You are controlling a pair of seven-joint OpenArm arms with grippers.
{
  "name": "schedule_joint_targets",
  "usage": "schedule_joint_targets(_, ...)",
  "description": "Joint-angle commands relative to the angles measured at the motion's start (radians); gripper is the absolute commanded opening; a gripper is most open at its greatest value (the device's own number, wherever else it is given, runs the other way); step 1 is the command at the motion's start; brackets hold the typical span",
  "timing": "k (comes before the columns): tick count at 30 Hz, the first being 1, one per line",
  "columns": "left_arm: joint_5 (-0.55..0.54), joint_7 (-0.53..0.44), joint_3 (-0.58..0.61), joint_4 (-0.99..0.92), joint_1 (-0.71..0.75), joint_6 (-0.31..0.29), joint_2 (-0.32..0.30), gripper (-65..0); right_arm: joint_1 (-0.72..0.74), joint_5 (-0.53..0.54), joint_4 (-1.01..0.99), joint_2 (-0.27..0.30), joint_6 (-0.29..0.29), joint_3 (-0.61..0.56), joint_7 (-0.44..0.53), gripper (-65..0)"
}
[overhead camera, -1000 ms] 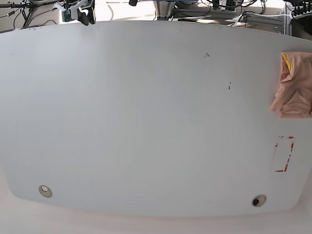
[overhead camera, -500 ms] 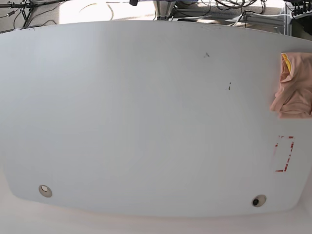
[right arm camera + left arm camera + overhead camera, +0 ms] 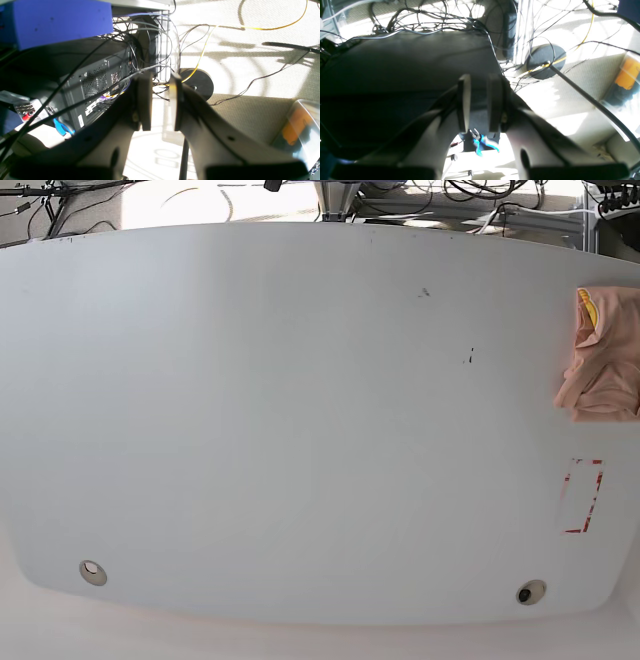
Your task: Fold the T-shirt properly
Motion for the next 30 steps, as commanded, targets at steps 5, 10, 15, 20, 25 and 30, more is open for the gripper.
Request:
schedule_joint_targets(5, -0.004, -0.054, 0.007, -0.292, -0.172, -0.006, -0.02, -54.4, 0.144, -0.048, -0.209, -0.007, -0.001, 0.001, 0.007, -54.1)
schedule_joint_targets(10, -0.001, -0.132, 0.01, -0.479, -0.278, -0.006, -0.02, -54.4, 0.247, -0.06, -0.336, -0.004, -0.039, -0.002, 0.011, -53.7)
schedule_joint_targets(15, -0.001, -0.16, 0.01, -0.595, -0.37, -0.004, -0.021, -54.3, 0.315, -0.06, -0.435, -0.001, -0.062, -0.005, 0.042, -53.4)
schedule_joint_targets(20, -0.001, -0.16, 0.012, -0.621, -0.417, 0.056, -0.023, -54.3, 0.381, -0.061, -0.521, 0.02, -0.071, -0.01, 0.047, -53.3)
schedule_joint_targets(25, 0.0, -0.16, 0.014, -0.625, -0.45, 0.092, -0.023, -54.3, 0.425, -0.061, -0.57, 0.026, -0.073, -0.047, 0.047, -53.3)
schedule_joint_targets(30, 0.0, -0.158, 0.014, -0.627, -0.466, 0.097, -0.02, -54.3, 0.436, -0.061, -0.574, 0.026, -0.116, -0.078, 0.042, -53.3)
